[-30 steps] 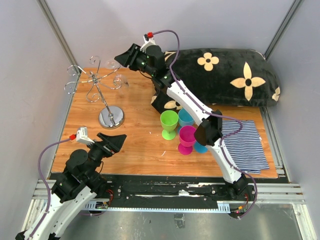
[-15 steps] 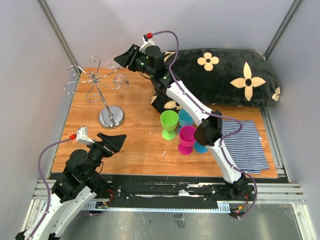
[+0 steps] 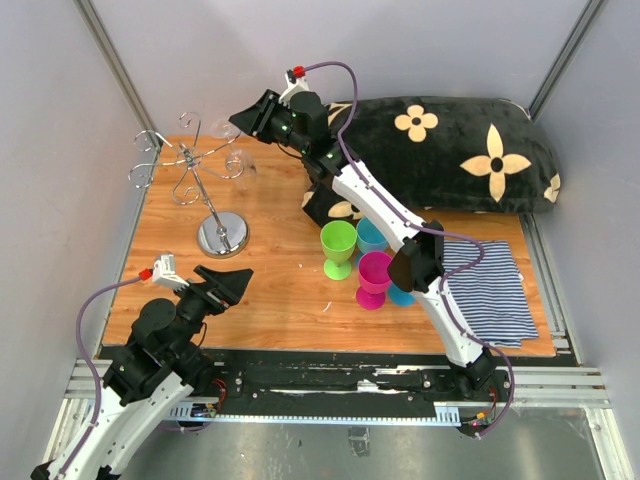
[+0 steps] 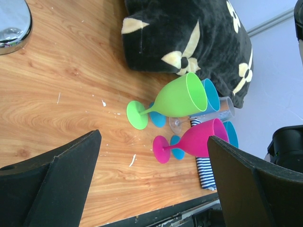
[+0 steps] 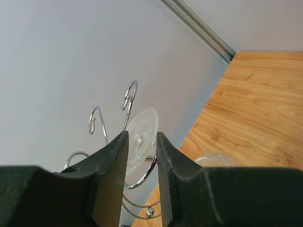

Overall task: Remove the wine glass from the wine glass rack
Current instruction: Pick up the wine glass from the wine rack.

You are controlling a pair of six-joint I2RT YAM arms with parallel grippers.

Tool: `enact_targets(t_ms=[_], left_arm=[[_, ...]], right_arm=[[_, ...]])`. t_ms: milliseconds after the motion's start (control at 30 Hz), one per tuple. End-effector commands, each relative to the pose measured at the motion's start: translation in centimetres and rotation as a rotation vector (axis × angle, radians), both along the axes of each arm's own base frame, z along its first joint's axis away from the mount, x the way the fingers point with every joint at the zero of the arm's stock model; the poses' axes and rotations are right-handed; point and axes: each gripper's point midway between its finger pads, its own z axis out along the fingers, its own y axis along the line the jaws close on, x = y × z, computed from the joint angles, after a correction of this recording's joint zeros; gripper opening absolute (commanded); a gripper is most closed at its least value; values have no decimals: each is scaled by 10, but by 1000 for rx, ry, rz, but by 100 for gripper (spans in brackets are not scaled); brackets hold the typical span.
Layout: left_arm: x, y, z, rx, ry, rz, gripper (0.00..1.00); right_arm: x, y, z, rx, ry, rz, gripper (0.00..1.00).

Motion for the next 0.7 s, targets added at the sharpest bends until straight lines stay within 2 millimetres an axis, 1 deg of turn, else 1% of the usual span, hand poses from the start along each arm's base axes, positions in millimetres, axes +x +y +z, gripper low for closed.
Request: enact_targets(t_ms=[0,100,233,333,400,467,600,667], left_arm=[[1,3,4,-6,-6,16,100],[1,3,5,-8,-8,17,100],[1,3,5,-9,-10,19,100],[0,3,4,-10,-8,17,100],[0,3,5,-11,-8,17,100],[0,3,4,-11,-8,17,100],[0,3,4,-12,-7,16,100],[0,3,4,-14,-6,14,100]], right_arm=[[-10,14,-5,5,11,19,31],[-13,18,-8,2,15,28,31],[-13,18,-11,-4,19,28,31],[-13,16,-5,-5,5,16,24],[-13,14,-4,-16,-1,7,28],[-12,13,-7,-25,1,2,28],[-13,15,-14,-39,11,6,15],[-13,15,-16,-41,13,12,11]])
